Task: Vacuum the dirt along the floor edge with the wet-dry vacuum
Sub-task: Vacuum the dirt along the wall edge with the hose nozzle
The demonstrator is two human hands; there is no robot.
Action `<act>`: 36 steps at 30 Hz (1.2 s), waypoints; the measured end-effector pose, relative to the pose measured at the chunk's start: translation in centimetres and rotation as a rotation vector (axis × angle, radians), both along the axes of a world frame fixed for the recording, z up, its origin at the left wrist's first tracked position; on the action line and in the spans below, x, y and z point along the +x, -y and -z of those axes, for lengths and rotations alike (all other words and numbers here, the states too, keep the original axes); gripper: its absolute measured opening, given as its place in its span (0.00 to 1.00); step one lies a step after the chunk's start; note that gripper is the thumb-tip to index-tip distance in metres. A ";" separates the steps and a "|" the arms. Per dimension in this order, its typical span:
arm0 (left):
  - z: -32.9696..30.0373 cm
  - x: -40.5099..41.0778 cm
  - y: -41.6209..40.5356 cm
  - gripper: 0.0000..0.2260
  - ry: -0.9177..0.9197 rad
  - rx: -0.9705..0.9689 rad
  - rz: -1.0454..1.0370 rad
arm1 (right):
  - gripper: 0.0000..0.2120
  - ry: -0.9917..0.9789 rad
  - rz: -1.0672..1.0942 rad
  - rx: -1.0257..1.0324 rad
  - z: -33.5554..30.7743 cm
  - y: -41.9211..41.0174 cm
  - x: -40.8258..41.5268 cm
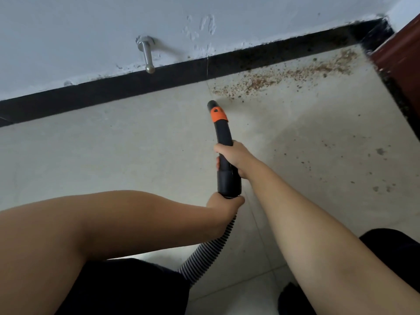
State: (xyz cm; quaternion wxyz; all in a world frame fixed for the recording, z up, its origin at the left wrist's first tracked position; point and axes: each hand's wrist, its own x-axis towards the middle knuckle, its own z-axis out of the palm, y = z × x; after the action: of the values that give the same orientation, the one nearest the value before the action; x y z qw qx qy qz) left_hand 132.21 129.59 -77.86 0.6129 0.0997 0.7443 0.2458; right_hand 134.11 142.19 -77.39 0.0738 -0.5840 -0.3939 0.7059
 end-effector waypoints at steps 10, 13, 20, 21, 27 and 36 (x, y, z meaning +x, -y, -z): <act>-1.3 3.8 -4.4 0.11 0.081 0.060 0.186 | 0.06 0.047 0.265 -0.007 -0.5 -3.5 6.8; -1.5 5.0 -5.9 0.12 0.096 0.078 0.152 | 0.07 0.056 0.268 -0.014 -0.6 -5.2 7.9; -1.1 5.4 -5.6 0.07 0.042 0.041 0.004 | 0.05 0.016 0.072 -0.040 -0.5 -5.4 5.9; -1.1 5.5 -5.1 0.07 0.028 0.028 -0.021 | 0.04 0.017 0.027 -0.049 -0.4 -5.0 5.5; -1.8 5.7 -6.2 0.08 0.027 0.031 -0.087 | 0.05 0.022 -0.029 -0.074 -0.8 -6.2 5.0; -2.3 10.5 -12.6 0.09 0.024 0.095 0.017 | 0.05 0.103 0.120 -0.065 -2.0 -12.6 11.3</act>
State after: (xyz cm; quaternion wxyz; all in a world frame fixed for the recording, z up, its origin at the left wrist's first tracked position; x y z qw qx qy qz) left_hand 142.76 142.18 -75.57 0.6182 0.1321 0.7237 0.2768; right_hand 145.43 154.84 -75.41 0.0765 -0.6440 -0.3383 0.6819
